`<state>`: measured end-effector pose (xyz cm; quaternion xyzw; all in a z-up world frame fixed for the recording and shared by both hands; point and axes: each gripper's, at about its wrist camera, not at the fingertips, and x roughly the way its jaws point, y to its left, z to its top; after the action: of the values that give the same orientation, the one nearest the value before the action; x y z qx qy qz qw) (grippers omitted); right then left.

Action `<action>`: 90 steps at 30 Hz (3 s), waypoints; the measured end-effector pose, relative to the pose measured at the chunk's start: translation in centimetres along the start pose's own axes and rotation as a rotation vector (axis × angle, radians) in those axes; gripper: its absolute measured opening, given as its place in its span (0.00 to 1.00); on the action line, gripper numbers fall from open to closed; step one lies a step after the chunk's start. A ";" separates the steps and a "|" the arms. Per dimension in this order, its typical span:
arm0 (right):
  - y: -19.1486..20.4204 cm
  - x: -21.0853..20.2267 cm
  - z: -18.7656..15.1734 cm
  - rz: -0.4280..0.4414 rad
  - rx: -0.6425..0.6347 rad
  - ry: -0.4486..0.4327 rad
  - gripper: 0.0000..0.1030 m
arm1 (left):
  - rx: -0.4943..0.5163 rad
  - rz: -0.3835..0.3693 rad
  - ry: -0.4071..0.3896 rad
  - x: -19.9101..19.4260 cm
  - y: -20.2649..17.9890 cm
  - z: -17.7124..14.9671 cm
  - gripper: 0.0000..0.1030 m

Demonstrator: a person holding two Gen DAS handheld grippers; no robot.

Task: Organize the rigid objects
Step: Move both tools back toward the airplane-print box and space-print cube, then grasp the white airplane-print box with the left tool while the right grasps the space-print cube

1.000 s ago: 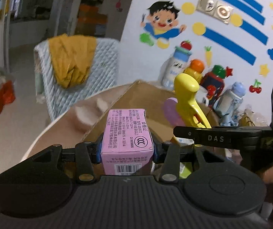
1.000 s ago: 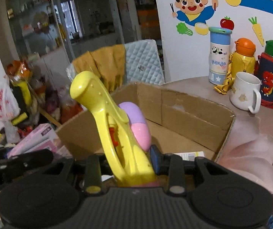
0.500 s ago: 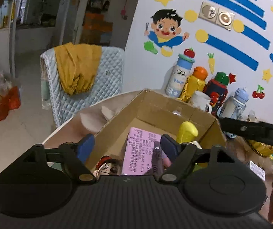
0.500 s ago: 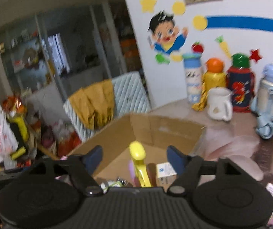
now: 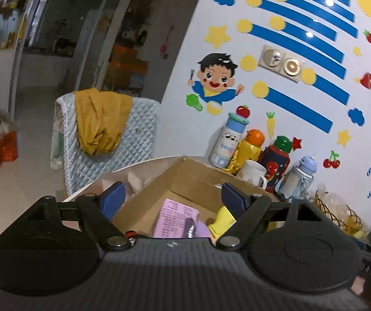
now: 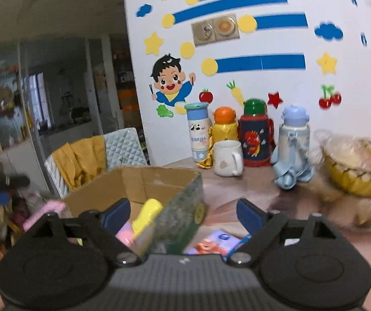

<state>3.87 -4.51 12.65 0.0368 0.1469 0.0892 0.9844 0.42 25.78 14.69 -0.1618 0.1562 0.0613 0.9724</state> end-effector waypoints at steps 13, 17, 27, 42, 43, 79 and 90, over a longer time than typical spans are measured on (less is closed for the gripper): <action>-1.9 -3.3 -5.1 -0.111 -0.248 0.033 0.92 | 0.055 -0.033 0.060 -1.2 -2.0 -2.3 0.99; -3.7 -2.8 -5.8 -0.149 -0.194 0.060 0.95 | 0.086 -0.039 0.058 -1.3 -2.7 -2.8 1.00; -8.3 -0.1 -7.7 -0.190 -0.058 0.178 0.97 | 0.149 -0.079 0.071 -1.7 -4.2 -4.2 1.00; -11.6 2.1 -9.1 -0.106 0.073 0.259 0.66 | 0.233 -0.148 0.019 -4.1 -6.6 -5.9 1.00; -11.7 1.9 -9.2 -0.102 0.073 0.258 0.65 | 0.232 -0.156 0.016 -4.4 -6.9 -5.9 1.00; -22.9 -0.2 -8.9 -0.181 0.168 0.215 0.64 | 0.611 -0.355 0.112 11.6 -25.7 -17.5 1.00; -22.7 0.2 -8.9 -0.163 0.142 0.225 0.66 | 0.648 -0.315 0.158 14.8 -27.2 -18.4 0.96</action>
<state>5.15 -26.30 1.92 0.0842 0.2649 0.0021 0.9606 13.78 -4.95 1.38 0.1283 0.2154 -0.1543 0.9557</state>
